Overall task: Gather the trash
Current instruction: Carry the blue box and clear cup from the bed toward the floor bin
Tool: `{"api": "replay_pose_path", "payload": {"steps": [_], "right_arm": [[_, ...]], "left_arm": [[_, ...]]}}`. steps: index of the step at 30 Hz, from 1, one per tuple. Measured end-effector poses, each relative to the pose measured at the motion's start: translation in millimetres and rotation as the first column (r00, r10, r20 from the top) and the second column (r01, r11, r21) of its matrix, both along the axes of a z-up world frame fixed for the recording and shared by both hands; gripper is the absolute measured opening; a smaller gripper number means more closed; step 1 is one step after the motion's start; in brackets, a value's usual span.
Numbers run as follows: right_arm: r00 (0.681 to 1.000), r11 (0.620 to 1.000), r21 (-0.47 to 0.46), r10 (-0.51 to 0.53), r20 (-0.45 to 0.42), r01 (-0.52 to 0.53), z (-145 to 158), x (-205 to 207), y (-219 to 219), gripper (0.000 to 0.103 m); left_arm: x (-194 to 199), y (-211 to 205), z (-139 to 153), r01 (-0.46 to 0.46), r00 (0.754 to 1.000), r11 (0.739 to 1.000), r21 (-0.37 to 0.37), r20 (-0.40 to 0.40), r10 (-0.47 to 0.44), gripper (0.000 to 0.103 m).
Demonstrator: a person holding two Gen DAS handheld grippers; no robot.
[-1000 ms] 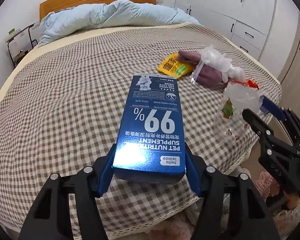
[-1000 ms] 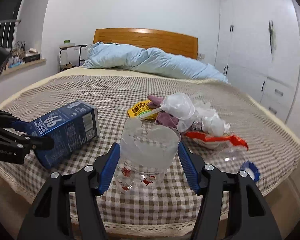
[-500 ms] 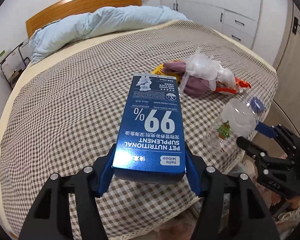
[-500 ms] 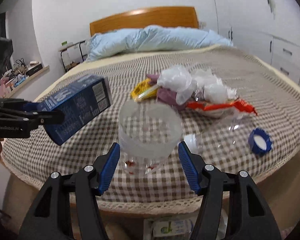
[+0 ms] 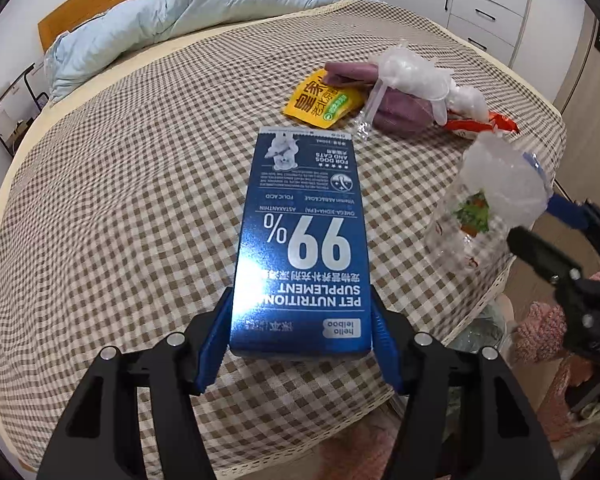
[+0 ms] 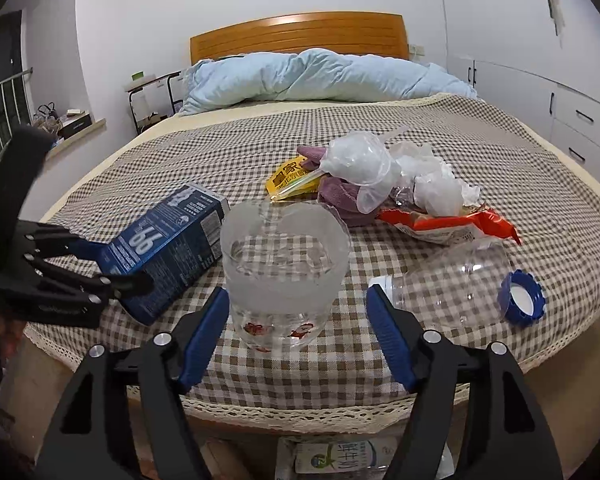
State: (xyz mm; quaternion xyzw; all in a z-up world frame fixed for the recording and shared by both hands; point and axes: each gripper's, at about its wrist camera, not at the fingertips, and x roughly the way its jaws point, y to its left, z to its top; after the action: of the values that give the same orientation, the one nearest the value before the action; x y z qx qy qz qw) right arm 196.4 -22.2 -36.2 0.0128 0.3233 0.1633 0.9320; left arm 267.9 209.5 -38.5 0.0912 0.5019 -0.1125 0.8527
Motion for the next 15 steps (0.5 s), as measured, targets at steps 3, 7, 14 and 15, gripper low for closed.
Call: {"api": "replay_pose_path", "payload": {"steps": [3,7,14,15], "right_arm": [[1.000,1.000,-0.013,0.009,0.002,-0.009,3,2,3,0.074],[1.000,0.999,-0.038,0.011,0.023,-0.010,9,4,10,0.074],[0.999,0.997,-0.072,0.009,0.031,-0.006,11,6,22,0.074],[0.999,0.997,-0.075,0.009,0.034,-0.007,11,5,23,0.073]], "left_arm": [[-1,-3,-2,0.011,1.000,1.000,-0.006,-0.003,-0.011,0.064],[-13,-4,1,0.012,1.000,1.000,0.005,0.028,-0.012,0.078],[-35,18,-4,-0.054,0.995,0.996,-0.077,0.079,0.060,0.078],[-33,20,-4,-0.059,0.994,0.995,-0.085,0.086,0.067,0.075]]}}
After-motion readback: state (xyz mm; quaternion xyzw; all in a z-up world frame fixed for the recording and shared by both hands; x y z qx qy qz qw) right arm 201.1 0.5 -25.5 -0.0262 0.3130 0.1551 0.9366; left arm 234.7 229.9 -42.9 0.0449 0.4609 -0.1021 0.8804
